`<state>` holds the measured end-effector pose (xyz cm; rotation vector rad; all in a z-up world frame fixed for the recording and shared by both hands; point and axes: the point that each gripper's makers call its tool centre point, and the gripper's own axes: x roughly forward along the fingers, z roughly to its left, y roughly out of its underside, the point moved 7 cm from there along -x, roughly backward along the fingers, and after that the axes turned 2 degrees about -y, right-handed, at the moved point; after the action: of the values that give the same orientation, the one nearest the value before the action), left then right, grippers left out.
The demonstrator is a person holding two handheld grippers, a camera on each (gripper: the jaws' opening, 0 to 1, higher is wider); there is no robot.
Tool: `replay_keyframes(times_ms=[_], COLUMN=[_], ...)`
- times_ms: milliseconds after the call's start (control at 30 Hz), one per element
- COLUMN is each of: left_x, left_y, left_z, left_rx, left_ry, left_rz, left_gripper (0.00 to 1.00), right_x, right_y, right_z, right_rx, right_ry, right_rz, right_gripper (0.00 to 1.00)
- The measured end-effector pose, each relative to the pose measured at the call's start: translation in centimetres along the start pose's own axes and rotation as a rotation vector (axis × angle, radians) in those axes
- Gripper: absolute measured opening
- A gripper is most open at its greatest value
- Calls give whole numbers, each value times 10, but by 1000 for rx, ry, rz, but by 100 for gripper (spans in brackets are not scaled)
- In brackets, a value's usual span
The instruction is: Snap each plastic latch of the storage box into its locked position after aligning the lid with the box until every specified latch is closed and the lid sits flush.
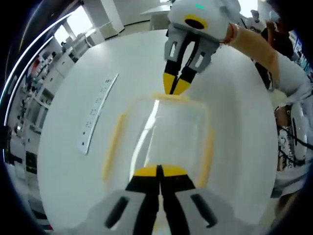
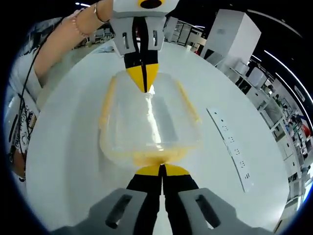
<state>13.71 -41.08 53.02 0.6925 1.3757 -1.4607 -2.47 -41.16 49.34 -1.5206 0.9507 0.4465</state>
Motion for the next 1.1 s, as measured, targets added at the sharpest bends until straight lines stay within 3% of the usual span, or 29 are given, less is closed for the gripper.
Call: replay_keyframes(times_ms=[67, 133, 367, 633, 833, 867, 900, 933, 967, 1033, 1100], left_x=[-1, -2, -5, -5, -5, -9, -7, -7, -9, -10, -12], left_y=[0, 0, 3, -5, -4, -4, -5, -5, -7, -8, -7], left_z=[-3, -4, -3, -6, -4, 0, -2, -3, -1, 1, 3], left_rx=[13, 11, -6, 31, 28, 28, 27, 27, 29, 31, 21], left_ry=[-11, -16, -12, -19, -20, -49, -30, -29, -28, -31, -31], left_rz=[18, 23, -5, 68, 66, 75, 66, 65, 62, 64, 57], left_gripper=[0, 0, 0, 0, 0, 0, 0, 0, 0, 0, 0], right_x=[0, -1, -3, -6, -6, -6, 0, 16, 21, 14, 11], right_y=[-1, -2, -4, -4, -3, 0, -3, -2, 1, -2, -1], right_z=[2, 5, 8, 10, 10, 22, 19, 16, 14, 6, 13], right_rx=[23, -9, 27, 44, 71, 107, 35, -41, 32, 16, -19], right_ry=[8, 33, 42, 37, 36, -48, 9, -2, -25, -19, 7], right_rz=[7, 24, 17, 6, -13, 26, -3, 21, 10, -5, 3], right_gripper=[0, 0, 0, 0, 0, 0, 0, 0, 0, 0, 0])
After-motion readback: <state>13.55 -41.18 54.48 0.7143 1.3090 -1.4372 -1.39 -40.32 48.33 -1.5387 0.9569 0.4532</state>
